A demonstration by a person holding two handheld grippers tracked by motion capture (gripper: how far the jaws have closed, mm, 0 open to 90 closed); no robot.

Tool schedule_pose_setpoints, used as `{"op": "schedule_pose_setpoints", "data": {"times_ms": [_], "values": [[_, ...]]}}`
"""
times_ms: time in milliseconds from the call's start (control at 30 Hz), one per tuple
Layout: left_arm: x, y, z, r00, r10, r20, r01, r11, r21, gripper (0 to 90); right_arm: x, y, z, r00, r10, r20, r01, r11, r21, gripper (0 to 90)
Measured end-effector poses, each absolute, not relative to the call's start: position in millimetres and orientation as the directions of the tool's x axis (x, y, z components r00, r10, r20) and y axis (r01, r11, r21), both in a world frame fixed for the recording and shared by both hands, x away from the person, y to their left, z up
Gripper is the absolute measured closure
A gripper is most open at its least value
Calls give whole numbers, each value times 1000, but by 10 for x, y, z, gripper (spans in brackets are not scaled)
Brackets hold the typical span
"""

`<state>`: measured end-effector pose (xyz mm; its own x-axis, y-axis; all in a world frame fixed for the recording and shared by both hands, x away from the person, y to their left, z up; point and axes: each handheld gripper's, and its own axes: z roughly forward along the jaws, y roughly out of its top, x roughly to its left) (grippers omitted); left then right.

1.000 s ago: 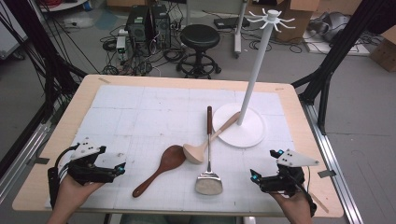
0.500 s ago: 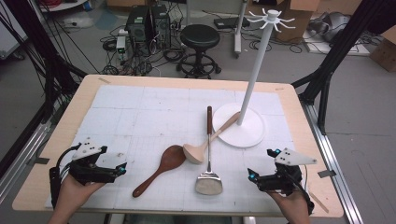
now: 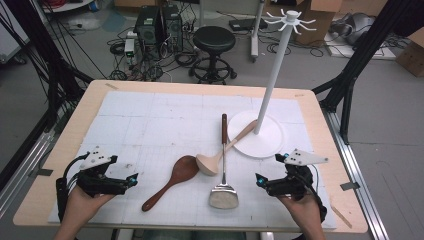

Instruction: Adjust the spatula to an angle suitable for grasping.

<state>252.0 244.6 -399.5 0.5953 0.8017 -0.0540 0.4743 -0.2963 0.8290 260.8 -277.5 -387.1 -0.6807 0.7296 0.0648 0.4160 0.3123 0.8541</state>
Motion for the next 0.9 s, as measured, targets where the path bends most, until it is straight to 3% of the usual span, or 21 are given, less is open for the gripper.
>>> {"op": "schedule_pose_setpoints", "data": {"times_ms": [133, 633, 700, 900], "values": [[2528, 2444, -3995, 597, 800, -58, 475, -295, 829, 52, 2695, -2663, -3842, -685, 728, 20, 404, 357, 842, 9], [2576, 2461, -3996, 598, 799, -67, 473, -283, 835, 52, 3000, -2310, -3842, -685, 726, 62, 465, 370, 804, 76], [2576, 2464, -3996, 598, 799, -68, 474, -283, 834, 52, 3049, -2245, -3850, -708, 704, 49, 450, 397, 800, 214], [2555, 2475, -4003, 600, 797, -70, 475, -285, 832, 52, 3136, -2053, -3901, -728, 684, 50, 443, 413, 796, 247]]}}
